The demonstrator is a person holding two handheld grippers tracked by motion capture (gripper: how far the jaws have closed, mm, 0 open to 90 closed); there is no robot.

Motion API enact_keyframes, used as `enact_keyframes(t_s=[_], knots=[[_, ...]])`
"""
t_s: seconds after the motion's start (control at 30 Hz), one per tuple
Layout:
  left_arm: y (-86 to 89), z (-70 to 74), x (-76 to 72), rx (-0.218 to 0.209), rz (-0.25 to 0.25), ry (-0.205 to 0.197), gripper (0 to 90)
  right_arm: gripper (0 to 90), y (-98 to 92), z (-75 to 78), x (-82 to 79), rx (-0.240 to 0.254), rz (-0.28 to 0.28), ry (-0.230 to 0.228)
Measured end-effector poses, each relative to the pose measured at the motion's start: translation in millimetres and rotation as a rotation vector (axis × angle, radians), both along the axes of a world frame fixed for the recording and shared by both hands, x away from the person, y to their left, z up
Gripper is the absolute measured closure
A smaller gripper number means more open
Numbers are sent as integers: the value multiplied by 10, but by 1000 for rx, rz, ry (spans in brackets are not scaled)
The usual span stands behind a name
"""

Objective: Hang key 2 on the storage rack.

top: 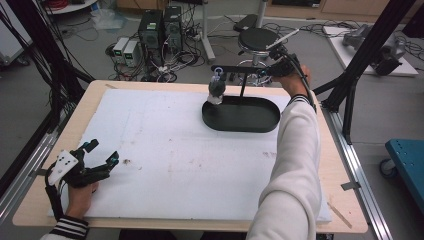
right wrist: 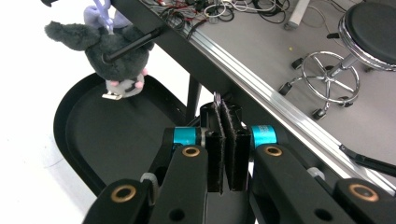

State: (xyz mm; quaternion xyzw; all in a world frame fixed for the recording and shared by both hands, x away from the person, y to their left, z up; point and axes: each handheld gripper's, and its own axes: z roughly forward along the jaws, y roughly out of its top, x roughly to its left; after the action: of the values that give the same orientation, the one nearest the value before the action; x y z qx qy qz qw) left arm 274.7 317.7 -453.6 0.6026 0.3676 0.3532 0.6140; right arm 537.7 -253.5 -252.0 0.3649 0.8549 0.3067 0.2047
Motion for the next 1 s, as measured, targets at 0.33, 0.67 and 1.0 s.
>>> enact_keyframes(t_s=[0.33, 0.67, 1.0], knots=[[0, 0, 1, -2, 0, 1, 125, 796, -8, 36, -25, -4, -33, -58], [-2, 1, -1, 0, 0, 2, 125, 10, -36, 105, -87, 197, -40, -110], [-5, 0, -2, 5, 0, -2, 125, 10, -82, 179, -437, 298, 13, -154]])
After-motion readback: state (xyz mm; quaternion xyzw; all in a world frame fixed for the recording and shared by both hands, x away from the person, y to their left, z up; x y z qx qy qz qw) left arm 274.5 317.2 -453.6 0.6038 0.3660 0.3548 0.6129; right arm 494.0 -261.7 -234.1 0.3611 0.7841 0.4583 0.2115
